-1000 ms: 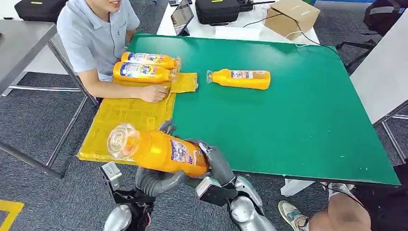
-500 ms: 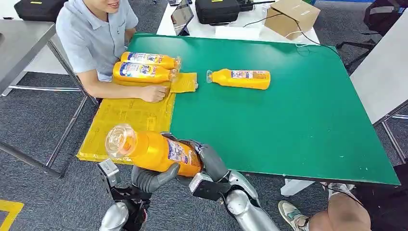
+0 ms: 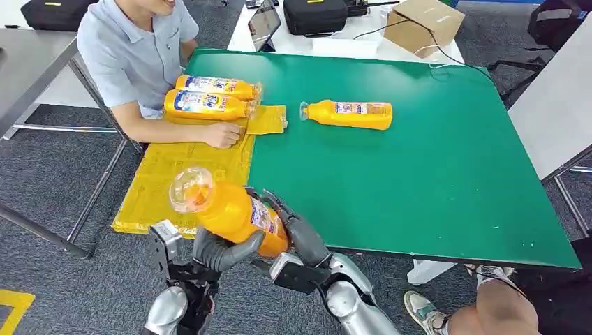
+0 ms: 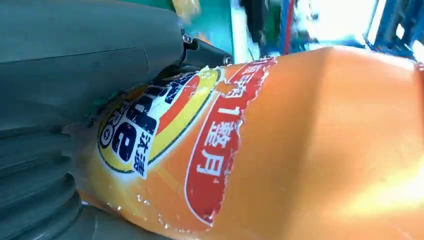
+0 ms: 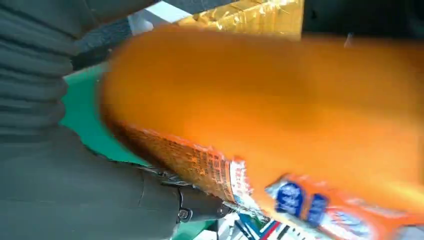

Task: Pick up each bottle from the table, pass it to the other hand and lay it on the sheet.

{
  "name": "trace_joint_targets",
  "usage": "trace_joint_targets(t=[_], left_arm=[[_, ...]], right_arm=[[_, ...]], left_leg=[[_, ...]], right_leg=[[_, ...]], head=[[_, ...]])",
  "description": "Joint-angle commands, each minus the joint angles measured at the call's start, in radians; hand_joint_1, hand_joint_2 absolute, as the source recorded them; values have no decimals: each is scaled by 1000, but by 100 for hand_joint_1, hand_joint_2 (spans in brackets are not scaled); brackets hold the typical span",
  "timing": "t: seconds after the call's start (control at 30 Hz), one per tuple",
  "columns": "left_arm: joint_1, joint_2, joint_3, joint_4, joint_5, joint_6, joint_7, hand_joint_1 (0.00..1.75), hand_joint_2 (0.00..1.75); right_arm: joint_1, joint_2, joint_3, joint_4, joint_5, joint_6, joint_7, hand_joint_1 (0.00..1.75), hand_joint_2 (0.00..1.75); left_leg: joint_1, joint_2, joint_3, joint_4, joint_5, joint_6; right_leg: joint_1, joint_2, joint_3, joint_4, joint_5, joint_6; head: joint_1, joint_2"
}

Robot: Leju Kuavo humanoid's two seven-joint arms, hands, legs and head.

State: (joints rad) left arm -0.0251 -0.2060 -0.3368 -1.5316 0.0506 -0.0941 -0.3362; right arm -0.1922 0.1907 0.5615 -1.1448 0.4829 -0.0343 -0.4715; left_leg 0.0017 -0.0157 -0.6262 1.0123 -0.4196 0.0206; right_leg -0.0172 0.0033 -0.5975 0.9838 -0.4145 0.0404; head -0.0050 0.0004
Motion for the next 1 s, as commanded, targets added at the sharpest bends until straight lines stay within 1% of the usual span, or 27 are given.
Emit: trace_joint_targets(t=[0.03, 0.07, 0.1, 0.13, 0.17, 0.27, 0.33, 0.4, 0.43, 0.47, 0.5, 0.53, 0.57, 0.63, 0.67, 0.7, 0.73, 0.77, 0.83, 0.87, 0.9, 0.97, 1.0], left_arm=[[-144, 53, 35, 152, -358, 284, 71, 175, 175], [-171, 69, 30, 175, -479, 336, 93, 175, 175], [-182, 64, 48, 184, -487, 329, 93, 175, 175], [-212, 92, 33, 218, -613, 352, 141, 175, 175], [-228, 86, 58, 230, -622, 338, 141, 175, 175], [-278, 109, 64, 288, -752, 328, 169, 175, 175], [-319, 136, 47, 339, -852, 323, 212, 175, 175], [-367, 157, 51, 407, -947, 306, 264, 175, 175], [-383, 152, 61, 440, -958, 300, 258, 175, 175], [-415, 162, 61, 487, -1008, 300, 291, 175, 175], [-437, 161, 68, 528, -1010, 301, 283, 175, 175], [-437, 161, 68, 528, -1010, 301, 283, 175, 175], [-486, 163, 80, 619, -1056, 293, 316, 175, 175], [-560, 170, 92, 760, -1088, 282, 341, 175, 175], [-580, 167, 102, 805, -1089, 300, 322, 175, 175], [-580, 167, 102, 805, -1089, 300, 322, 175, 175], [-586, 167, 105, 822, -1095, 300, 331, 175, 175], [-603, 170, 99, 860, -1118, 286, 354, 175, 175], [-661, 180, 96, 992, -1178, 283, 418, 175, 175], [-685, 183, 103, 1048, -1187, 282, 430, 175, 175], [-705, 182, 116, 1096, -1192, 305, 409, 175, 175], [-707, 182, 117, 1100, -1193, 307, 406, 175, 175], [-707, 182, 117, 1100, -1193, 307, 406, 175, 175]], right_arm=[[10, -24, -4, 4, 7, -28, 11, 0, 0], [10, -22, -10, -2, 8, -35, 8, 0, 0], [9, -22, -13, -5, 8, -34, 8, 0, 0], [12, -20, -24, -14, 18, -65, 0, 0, 0], [12, -20, -31, -18, 18, -62, 0, 0, 0], [19, -22, -62, -37, 19, -77, -2, 0, 0], [33, -21, -93, -54, 12, -96, 0, 0, 0], [42, -15, -121, -69, 9, -100, 2, 0, 0], [45, -13, -127, -73, 8, -99, 3, 0, 0], [47, -11, -132, -75, 8, -97, 3, 0, 0], [48, -11, -134, -76, 8, -96, 3, 0, 0], [48, -11, -134, -76, 8, -96, 3, 0, 0], [45, -7, -133, -69, 6, -83, 5, 0, 0], [41, 1, -125, -54, 6, -80, 5, 0, 0], [40, 1, -119, -51, 7, -78, 6, 0, 0], [40, 1, -119, -51, 7, -78, 6, 0, 0], [38, 2, -117, -47, 6, -76, 5, 0, 0], [37, 2, -112, -44, 3, -69, 5, 0, 0], [32, 6, -87, -26, -1, -48, 3, 0, 0], [31, 9, -77, -17, -2, -45, 2, 0, 0], [28, 8, -68, -11, -9, -46, 1, 0, 0], [29, 9, -66, -11, -10, -47, 1, 0, 0], [29, 9, -66, -11, -10, -47, 1, 0, 0]], left_leg=[[1, -1, 2, -1, 0, -1], [0, -2, 2, -1, 0, -1], [1, -2, 4, -1, 0, -1], [0, 0, 3, -1, 0, -1], [0, -1, 2, -1, 1, -1], [1, -3, 4, -1, 0, -2], [0, -2, 3, -1, 1, -1], [1, -1, 5, -1, 0, -2], [1, -2, 7, -2, 0, -2], [0, -2, 3, -1, 1, -1], [1, -3, 4, -1, 1, -1], [1, -3, 3, -1, 2, -1], [1, -1, 5, -1, 1, -2], [1, -1, 2, -1, 1, -1], [1, -1, 4, -1, 1, -1], [1, -2, 3, -1, 1, -1], [1, -1, 2, -1, 2, -1], [1, 0, 5, -1, 1, -1], [1, 0, 3, -1, 1, -1], [1, 0, 5, 0, 0, -1], [1, 0, 4, -1, 1, -1], [1, 1, 2, 0, 1, -1], [2, 2, 5, 0, 0, -1]], right_leg=[[1, -2, 3, -1, 0, -1], [1, -2, 2, -1, 0, -1], [1, -3, 4, -1, -1, -2], [0, -2, 3, -1, 0, -2], [0, -1, 2, -1, 0, -1], [1, -4, 5, -1, -1, -2], [0, -2, 4, 0, 0, -1], [1, -2, 6, -1, -1, -2], [2, -3, 8, -1, -1, -3], [1, -4, 3, 0, 0, -2], [1, -5, 5, -1, -1, -2], [1, -3, 4, 0, 0, -2], [1, -2, 6, 0, -1, -3], [1, -2, 3, 0, 0, -2], [1, -3, 5, 0, 0, -2], [1, -3, 4, 0, 0, -2], [1, -2, 3, 0, 0, -1], [2, -1, 5, 0, 0, -2], [1, -1, 3, 0, 0, -2], [2, -1, 5, 0, -1, -2], [1, -1, 5, 0, 0, -2], [1, 0, 3, 1, 0, -1], [2, 1, 5, 0, 0, -2]], head=[[0, 0], [0, 0], [0, 0], [0, 0], [0, 0], [0, 0], [0, 0], [0, 0], [0, 0], [0, 0], [0, 0], [0, 0], [0, 0], [0, 0], [0, 0], [0, 0], [0, 0], [0, 0], [0, 0], [0, 0], [0, 0], [0, 0], [0, 0]])
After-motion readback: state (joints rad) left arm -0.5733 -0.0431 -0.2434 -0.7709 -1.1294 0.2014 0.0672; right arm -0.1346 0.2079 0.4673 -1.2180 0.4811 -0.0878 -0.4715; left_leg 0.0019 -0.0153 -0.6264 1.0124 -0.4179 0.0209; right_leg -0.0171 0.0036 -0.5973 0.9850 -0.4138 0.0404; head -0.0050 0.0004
